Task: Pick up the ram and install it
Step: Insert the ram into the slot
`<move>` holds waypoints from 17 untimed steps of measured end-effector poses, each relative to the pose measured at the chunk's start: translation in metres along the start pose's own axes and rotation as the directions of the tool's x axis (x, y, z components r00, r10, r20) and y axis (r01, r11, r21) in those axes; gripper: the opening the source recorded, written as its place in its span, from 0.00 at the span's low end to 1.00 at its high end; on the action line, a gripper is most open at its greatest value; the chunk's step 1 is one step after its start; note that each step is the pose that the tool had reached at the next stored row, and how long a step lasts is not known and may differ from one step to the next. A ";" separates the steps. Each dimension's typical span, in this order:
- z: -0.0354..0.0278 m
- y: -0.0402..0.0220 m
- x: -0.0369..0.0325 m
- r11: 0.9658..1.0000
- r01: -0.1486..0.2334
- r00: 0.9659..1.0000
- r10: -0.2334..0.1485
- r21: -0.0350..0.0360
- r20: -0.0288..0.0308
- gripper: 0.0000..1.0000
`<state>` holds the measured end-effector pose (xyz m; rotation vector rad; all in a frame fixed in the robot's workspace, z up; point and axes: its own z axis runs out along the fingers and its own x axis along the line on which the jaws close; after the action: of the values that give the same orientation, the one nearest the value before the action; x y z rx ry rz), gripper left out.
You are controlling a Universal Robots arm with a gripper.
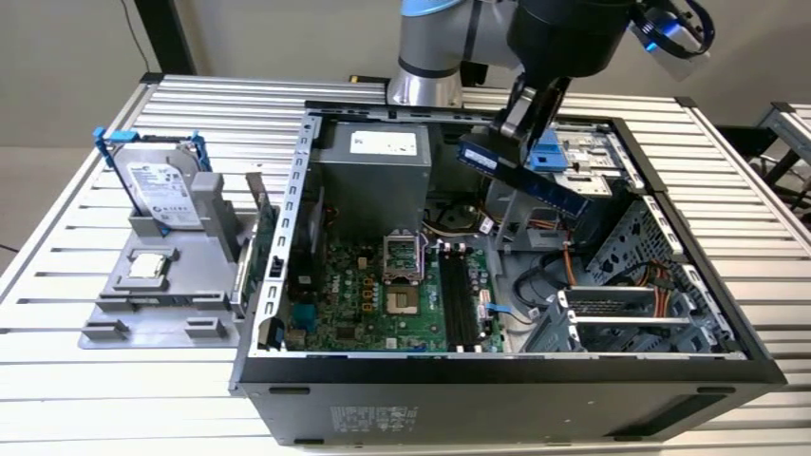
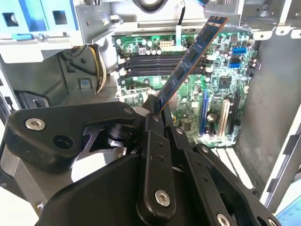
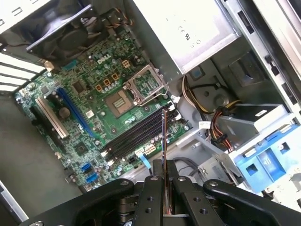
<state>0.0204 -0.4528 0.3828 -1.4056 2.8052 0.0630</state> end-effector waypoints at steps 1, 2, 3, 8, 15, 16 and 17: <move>0.0000 0.0000 0.0000 1.000 -0.013 1.000 0.013 0.000 0.000 0.00; 0.0000 0.0000 0.0001 1.000 -0.027 1.000 0.027 0.001 0.001 0.00; 0.0000 -0.0001 0.0001 0.999 -0.040 0.999 0.040 0.001 0.001 0.00; 0.0001 -0.0001 0.0001 0.994 -0.109 0.994 0.109 0.002 0.004 0.00; 0.0002 -0.0002 0.0003 0.979 -0.204 0.979 0.204 0.004 0.007 0.00; 0.0002 -0.0002 0.0003 0.976 -0.217 0.976 0.217 0.004 0.008 0.00; 0.0002 -0.0002 0.0003 0.973 -0.231 0.973 0.231 0.004 0.008 0.00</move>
<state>0.0203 -0.4532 0.3826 -1.0679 2.9455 0.0619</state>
